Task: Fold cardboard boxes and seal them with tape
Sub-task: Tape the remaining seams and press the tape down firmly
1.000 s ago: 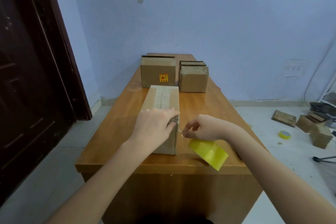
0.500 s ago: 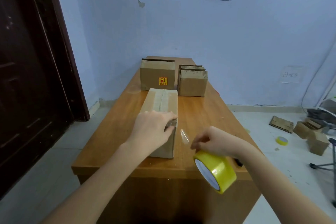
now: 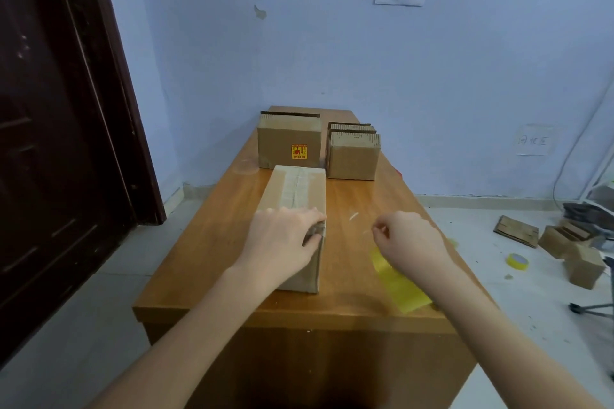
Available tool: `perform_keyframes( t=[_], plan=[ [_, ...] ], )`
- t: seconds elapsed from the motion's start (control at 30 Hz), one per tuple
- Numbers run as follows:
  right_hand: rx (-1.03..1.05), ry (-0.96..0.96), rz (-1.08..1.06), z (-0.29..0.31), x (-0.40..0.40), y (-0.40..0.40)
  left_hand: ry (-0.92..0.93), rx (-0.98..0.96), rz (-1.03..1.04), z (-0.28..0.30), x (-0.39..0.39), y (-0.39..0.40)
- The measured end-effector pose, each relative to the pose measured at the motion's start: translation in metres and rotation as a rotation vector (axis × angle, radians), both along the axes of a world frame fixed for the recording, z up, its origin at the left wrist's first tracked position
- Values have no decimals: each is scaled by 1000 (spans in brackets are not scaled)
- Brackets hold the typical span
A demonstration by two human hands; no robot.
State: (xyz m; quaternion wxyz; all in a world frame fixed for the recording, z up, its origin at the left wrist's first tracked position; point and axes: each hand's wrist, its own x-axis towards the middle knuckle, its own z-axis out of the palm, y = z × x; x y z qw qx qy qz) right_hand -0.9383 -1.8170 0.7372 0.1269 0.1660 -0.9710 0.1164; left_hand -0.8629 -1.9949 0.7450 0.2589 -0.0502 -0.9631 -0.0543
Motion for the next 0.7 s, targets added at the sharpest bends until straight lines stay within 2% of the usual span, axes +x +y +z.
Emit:
perform_keyframes(
  t=[0.13,0.2,0.3,0.37,0.43,0.47,0.53,0.7],
  plan=[
    [335,22,-22,-23,8,-22,7,17,-6,1,-1,0],
    [392,22,-8,-33,9,-28,7,19,-10,1,-1,0],
    [357,129,20,-51,8,-36,-5,8,-21,0,-2,-1],
    [285,107,68,-60,4,-37,-21,5,-34,0,-2,-3],
    [235,271,134,-85,-14,-33,-37,22,-37,-1,-2,-3],
    [267,258,116,-83,-12,-34,-38,28,-30,-2,-2,-3],
    [379,76,30,-60,3,-38,-26,22,6,-3,-3,2],
    [503,-9,-14,-61,-9,-35,-3,-42,106,-4,-2,19]
  ],
)
